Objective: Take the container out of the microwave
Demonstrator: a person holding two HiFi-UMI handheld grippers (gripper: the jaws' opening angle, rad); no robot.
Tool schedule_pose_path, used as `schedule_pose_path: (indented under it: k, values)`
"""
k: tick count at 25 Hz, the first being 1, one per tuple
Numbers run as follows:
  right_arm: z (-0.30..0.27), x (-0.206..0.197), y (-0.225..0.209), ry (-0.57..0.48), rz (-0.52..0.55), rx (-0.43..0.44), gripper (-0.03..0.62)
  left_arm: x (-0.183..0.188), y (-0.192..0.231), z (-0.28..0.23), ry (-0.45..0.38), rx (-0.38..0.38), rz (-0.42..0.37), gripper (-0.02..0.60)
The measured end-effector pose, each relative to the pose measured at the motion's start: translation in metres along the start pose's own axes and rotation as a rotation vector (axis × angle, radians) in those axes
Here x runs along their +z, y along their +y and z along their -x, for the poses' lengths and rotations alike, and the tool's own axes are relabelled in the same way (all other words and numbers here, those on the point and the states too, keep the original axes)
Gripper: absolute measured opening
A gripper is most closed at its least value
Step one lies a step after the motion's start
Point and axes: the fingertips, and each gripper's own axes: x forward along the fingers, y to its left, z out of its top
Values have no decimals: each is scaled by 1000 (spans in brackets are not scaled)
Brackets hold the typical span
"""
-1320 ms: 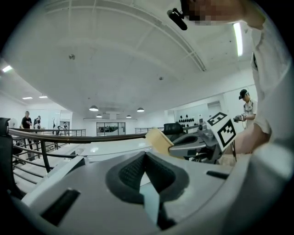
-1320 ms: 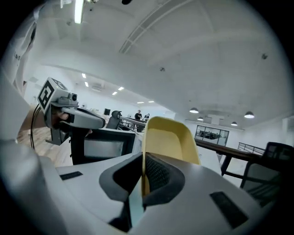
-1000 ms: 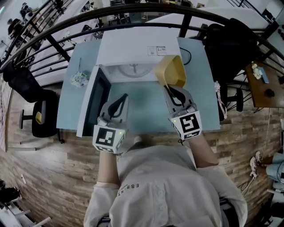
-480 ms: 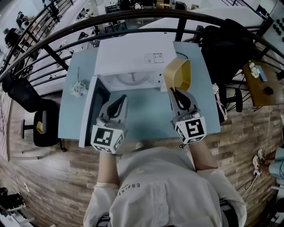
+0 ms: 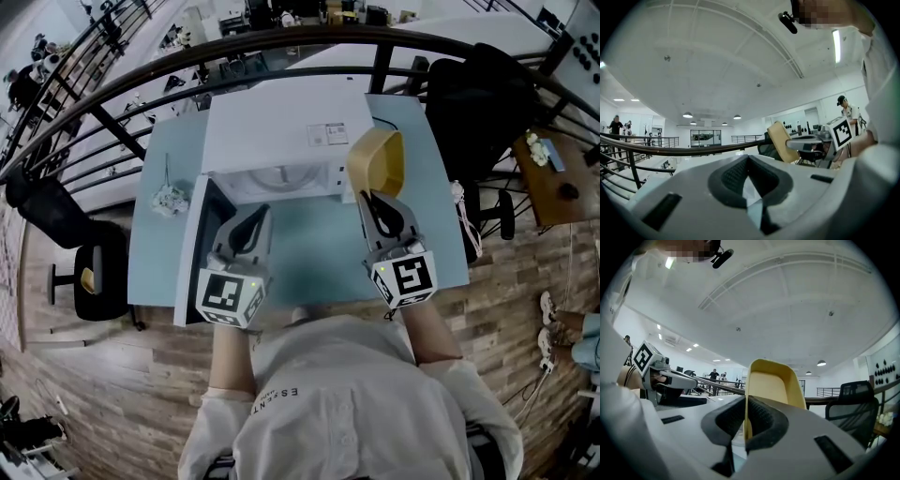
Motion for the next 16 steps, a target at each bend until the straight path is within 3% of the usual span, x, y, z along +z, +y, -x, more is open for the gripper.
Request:
schedule_pose_path:
  k: [16]
  values:
    - [-8, -8, 11, 5, 0, 32, 26, -1, 5, -3, 13, 19, 3, -6]
